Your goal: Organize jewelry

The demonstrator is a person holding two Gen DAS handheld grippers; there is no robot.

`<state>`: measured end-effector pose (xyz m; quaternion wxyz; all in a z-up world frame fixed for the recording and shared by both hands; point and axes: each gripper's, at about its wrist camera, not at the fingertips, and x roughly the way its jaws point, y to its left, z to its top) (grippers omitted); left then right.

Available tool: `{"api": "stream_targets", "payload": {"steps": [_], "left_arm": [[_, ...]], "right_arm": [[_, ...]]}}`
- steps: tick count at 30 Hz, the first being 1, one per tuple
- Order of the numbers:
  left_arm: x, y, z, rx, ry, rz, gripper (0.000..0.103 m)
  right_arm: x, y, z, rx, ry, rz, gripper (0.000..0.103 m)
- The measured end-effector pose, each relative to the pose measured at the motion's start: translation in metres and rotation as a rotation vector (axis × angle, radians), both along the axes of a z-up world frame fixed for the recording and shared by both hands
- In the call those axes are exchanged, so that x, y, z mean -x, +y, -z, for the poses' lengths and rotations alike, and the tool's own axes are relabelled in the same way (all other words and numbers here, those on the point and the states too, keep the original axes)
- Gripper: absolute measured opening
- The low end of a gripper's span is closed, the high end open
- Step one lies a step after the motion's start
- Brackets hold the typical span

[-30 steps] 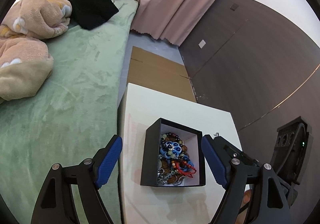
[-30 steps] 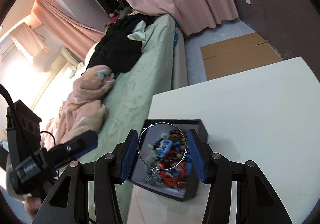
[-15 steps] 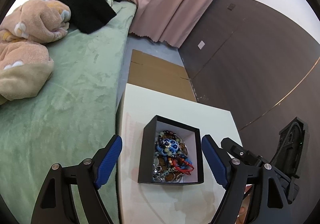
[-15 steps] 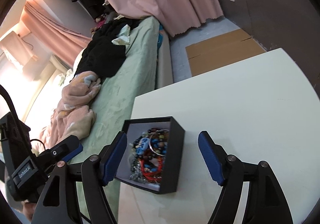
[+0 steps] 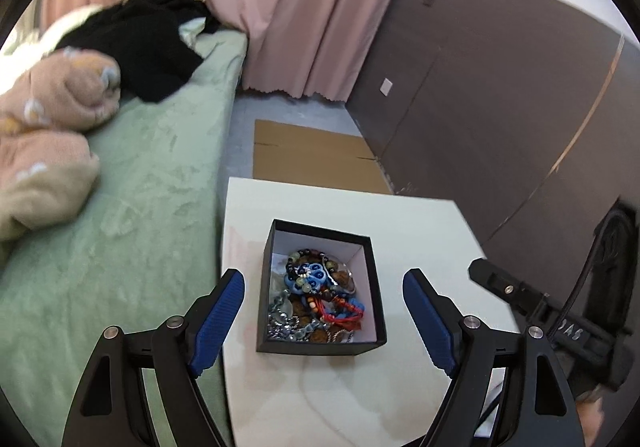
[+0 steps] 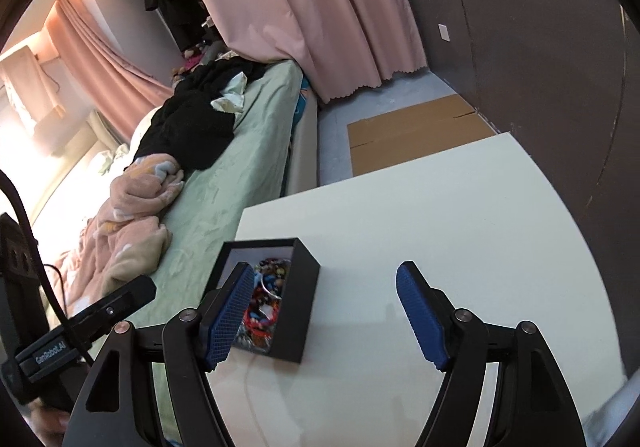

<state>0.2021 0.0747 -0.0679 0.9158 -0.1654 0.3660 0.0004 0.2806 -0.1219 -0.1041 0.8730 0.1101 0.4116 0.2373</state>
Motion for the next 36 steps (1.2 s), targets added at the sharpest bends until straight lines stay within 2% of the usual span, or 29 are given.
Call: {"api": "stream_targets", "payload": {"steps": [3, 5, 7, 10, 16, 28, 36], "left_arm": [[0.003, -0.012, -0.002, -0.028, -0.005, 0.028, 0.082], [0.006, -0.017, -0.003, -0.03, -0.008, 0.031, 0.082], [0.01, -0.02, -0.003, -0.046, -0.017, 0.011, 0.083], [0.016, -0.022, -0.003, -0.053, -0.024, -0.014, 0.093], [0.032, -0.036, -0.007, -0.067, -0.047, -0.008, 0.101], [0.059, -0.055, -0.015, -0.095, -0.079, 0.003, 0.103], [0.066, -0.056, -0.02, -0.097, -0.096, 0.012, 0.103]], "right_arm": [[0.007, -0.007, -0.004, 0.0, -0.004, 0.001, 0.08], [0.013, -0.013, -0.008, 0.003, -0.018, 0.018, 0.098], [0.02, -0.02, -0.012, -0.001, -0.027, 0.028, 0.103], [0.026, -0.029, -0.012, -0.016, -0.004, 0.037, 0.103], [0.043, -0.04, -0.007, 0.028, 0.009, 0.029, 0.103], [0.084, -0.044, -0.015, 0.096, -0.065, -0.023, 0.103], [0.094, -0.044, -0.024, 0.124, -0.033, -0.033, 0.103]]}}
